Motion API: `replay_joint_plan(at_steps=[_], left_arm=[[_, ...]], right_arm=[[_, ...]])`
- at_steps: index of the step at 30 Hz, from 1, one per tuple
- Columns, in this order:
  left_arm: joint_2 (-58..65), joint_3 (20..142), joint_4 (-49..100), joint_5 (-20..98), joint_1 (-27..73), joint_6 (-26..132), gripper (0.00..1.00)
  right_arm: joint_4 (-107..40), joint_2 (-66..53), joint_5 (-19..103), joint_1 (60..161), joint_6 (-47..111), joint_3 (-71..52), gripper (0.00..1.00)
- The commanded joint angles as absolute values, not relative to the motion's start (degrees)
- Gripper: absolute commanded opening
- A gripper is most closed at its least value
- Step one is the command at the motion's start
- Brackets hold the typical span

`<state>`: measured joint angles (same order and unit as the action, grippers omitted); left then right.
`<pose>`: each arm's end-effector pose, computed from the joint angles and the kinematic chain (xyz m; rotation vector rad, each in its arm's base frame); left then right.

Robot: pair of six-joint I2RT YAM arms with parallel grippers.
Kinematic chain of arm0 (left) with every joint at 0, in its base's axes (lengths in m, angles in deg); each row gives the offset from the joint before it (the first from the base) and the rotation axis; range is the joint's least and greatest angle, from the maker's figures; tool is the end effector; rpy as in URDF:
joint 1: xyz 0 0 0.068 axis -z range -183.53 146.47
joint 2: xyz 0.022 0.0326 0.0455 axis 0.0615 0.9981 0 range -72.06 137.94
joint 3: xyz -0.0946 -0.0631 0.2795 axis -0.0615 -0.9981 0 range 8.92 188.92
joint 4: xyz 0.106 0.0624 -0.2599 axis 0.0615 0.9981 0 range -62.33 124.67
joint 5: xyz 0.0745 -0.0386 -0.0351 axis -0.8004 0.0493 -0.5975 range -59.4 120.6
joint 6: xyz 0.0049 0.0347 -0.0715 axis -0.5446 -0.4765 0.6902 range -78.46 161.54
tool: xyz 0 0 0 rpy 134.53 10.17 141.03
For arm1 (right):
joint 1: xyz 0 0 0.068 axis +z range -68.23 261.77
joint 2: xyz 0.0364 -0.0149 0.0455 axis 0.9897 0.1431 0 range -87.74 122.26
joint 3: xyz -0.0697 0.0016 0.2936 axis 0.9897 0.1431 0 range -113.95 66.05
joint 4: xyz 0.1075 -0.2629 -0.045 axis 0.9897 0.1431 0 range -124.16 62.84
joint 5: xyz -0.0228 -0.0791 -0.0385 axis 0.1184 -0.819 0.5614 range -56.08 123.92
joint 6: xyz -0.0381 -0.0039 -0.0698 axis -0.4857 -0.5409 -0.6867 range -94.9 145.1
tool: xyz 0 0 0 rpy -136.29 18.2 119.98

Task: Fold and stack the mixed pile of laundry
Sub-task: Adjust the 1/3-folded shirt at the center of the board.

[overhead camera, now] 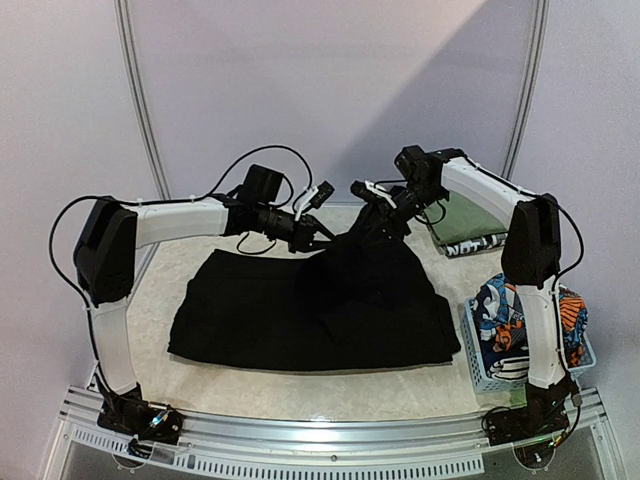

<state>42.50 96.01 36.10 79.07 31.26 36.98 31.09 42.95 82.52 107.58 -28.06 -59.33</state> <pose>0.3883 -0.3322 0.2381 1.1893 1.8584 -1.2209 0.4532 0.2763 0.2583 -1.7054 1.7715 0.9760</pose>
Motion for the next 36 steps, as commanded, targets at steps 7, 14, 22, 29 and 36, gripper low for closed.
replay_joint_plan(at_steps=[7,14,22,29,36], left_arm=[[38.4,93.5,31.8,73.7,31.7,36.4,0.09],[34.7,90.5,40.7,66.1,31.9,31.0,0.41],[37.8,105.9,66.4,39.3,43.3,20.0,0.64],[49.7,125.1,83.9,25.8,52.1,22.9,0.66],[64.0,146.1,96.6,17.8,56.5,29.1,0.68]], right_arm=[[28.7,42.6,83.6,107.4,-24.6,-58.1,0.73],[26.6,41.1,78.2,107.4,-24.6,-52.7,0.74],[23.6,32.2,75.7,102.5,-18.4,-38.2,0.74],[15.2,16.9,61.4,100.1,-7.4,-21.4,0.76],[15.2,11.2,60.6,90.2,2.5,-20.1,0.77]])
